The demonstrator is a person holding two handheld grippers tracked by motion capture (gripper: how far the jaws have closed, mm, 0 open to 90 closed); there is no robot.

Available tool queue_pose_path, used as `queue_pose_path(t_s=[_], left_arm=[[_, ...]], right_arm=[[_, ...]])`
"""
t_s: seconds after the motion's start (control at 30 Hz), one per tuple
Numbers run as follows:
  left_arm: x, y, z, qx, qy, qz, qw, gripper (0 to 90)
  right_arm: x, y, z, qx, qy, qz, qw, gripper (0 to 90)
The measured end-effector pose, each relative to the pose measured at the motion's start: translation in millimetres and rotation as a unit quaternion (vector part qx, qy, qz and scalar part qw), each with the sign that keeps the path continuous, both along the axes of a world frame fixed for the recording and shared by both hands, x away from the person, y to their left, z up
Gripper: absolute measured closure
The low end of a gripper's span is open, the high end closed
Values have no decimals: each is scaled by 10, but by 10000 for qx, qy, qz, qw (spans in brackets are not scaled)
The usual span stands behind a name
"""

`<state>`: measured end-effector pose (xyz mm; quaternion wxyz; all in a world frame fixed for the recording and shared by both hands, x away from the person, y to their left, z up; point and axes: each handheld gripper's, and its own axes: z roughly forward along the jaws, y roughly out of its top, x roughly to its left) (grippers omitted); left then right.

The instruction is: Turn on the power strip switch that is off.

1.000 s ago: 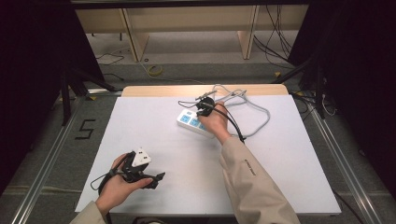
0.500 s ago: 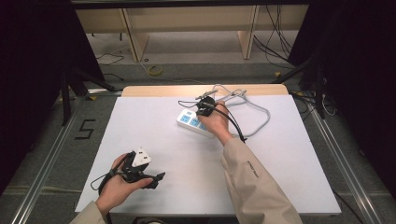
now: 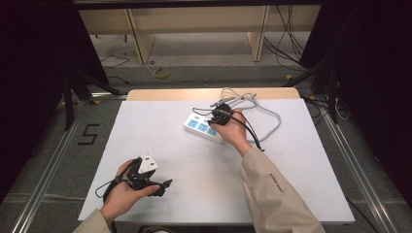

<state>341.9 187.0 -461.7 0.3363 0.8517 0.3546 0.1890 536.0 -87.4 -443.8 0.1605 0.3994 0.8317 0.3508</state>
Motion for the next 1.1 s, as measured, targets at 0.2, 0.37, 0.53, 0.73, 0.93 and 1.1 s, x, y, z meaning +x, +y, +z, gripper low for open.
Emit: queue_pose_path(t_s=[0.2, 0.37, 0.53, 0.73, 0.93, 1.1], left_arm=[[6, 1, -4, 17, -6, -1, 10000, 145], [6, 3, -6, 19, 19, 10, 10000, 145], [2, 3, -7, 3, 15, 27, 10000, 145], [5, 7, -8, 3, 17, 36, 10000, 145], [5, 7, -10, 6, 18, 47, 10000, 145], [5, 11, -9, -2, 7, 74, 10000, 145]], right_arm=[[-79, -88, 40, 28, 5, 83, 10000, 680], [-149, -162, 53, 71, 86, 110, 9999, 645], [-222, -239, 60, 99, 72, 146, 9998, 611], [-345, -366, 59, 156, 46, 172, 9997, 575], [-491, -506, 65, 202, 26, 192, 9996, 550], [-621, -628, 84, 299, -18, 210, 9993, 525]])
